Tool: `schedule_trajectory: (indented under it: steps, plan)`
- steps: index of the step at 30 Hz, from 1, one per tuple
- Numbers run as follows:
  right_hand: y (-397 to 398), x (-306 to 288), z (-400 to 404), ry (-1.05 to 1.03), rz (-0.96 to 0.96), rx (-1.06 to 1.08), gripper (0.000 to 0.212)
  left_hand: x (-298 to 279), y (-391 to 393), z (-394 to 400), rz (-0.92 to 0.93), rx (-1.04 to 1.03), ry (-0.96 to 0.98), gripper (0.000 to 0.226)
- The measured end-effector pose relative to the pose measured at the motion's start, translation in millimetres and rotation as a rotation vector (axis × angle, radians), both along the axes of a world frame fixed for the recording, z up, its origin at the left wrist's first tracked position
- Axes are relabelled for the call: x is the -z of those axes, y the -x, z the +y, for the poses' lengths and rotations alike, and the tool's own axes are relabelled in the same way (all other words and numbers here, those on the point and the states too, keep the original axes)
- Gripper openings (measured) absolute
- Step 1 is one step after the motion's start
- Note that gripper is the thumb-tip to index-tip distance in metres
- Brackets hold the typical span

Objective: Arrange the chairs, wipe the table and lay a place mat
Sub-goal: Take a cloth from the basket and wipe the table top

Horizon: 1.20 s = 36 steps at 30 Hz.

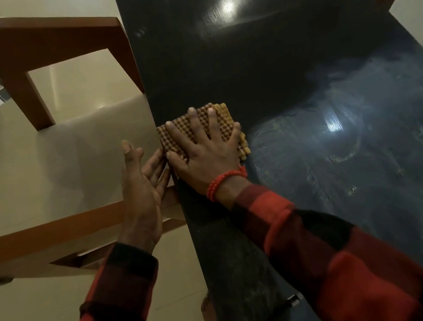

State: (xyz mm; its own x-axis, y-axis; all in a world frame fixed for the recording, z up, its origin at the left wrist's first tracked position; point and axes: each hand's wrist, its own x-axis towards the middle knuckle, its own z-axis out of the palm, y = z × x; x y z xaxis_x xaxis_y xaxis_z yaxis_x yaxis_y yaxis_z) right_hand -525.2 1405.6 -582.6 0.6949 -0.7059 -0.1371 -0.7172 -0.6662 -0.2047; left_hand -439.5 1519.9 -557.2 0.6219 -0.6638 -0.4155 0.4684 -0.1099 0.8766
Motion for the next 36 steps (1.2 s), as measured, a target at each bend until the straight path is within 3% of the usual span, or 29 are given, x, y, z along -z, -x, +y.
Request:
schedule_trajectory:
  steps: [8,13,24,31,36]
  plan:
    - [86.6,8.1,45.9,0.054,-0.040,-0.078,0.065,-2.2,36.9,21.9,-0.152,0.056,-0.062,0.082]
    - [98.2,6.3,-11.7,0.074,-0.035,-0.054,0.062,-2.1,44.9,18.7,-0.180,0.021,-0.096,0.079]
    - [226.1,7.2,-148.7,0.085,0.013,0.335,0.062,0.4,79.4,16.4,-0.250,-0.089,-0.128,0.075]
    - [204.8,5.3,-166.5,0.063,0.027,0.386,0.065,-2.5,79.8,15.6,-0.292,-0.082,-0.142,0.071]
    - [176.4,7.5,-126.4,0.067,0.022,0.297,0.064,3.9,90.7,23.7,-0.438,-0.071,-0.257,0.047]
